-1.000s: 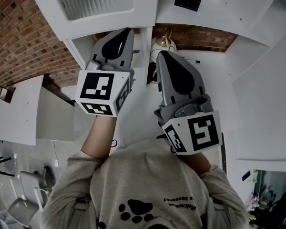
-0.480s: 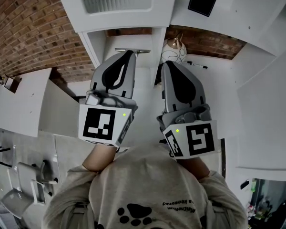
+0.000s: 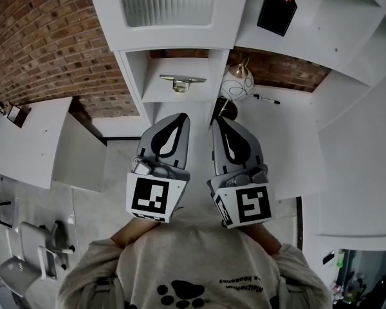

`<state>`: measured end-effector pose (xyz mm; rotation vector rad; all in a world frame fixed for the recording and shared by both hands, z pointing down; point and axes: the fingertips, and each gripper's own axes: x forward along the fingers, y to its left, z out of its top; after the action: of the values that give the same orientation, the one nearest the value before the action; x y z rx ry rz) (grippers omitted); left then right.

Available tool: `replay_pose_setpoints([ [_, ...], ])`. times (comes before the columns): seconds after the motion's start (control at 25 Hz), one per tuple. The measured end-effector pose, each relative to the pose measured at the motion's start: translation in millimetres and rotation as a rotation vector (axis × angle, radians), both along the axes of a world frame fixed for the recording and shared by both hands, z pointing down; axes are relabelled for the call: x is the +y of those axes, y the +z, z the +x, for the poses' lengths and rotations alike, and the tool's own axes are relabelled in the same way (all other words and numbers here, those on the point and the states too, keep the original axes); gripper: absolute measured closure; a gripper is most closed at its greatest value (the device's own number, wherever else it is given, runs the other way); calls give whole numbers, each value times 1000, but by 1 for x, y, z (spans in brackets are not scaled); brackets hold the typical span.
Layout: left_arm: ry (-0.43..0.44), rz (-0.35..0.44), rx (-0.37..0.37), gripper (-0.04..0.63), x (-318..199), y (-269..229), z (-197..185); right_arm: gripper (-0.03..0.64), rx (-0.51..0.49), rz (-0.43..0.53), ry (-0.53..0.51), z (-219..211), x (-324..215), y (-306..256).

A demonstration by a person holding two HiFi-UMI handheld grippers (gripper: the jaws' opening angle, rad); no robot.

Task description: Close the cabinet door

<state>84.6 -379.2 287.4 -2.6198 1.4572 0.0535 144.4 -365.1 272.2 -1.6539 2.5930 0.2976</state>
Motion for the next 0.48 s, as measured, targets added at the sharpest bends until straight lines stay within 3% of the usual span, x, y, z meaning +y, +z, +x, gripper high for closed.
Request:
replay_pose_setpoints([
  [0.2,13,-38,-19,588,11,21,2,600,27,-43,-24,-12,9,25],
  [0.48,-2,-58,-15,588,17,28,-1,600,-17,-89,-23,-6,6,34],
])
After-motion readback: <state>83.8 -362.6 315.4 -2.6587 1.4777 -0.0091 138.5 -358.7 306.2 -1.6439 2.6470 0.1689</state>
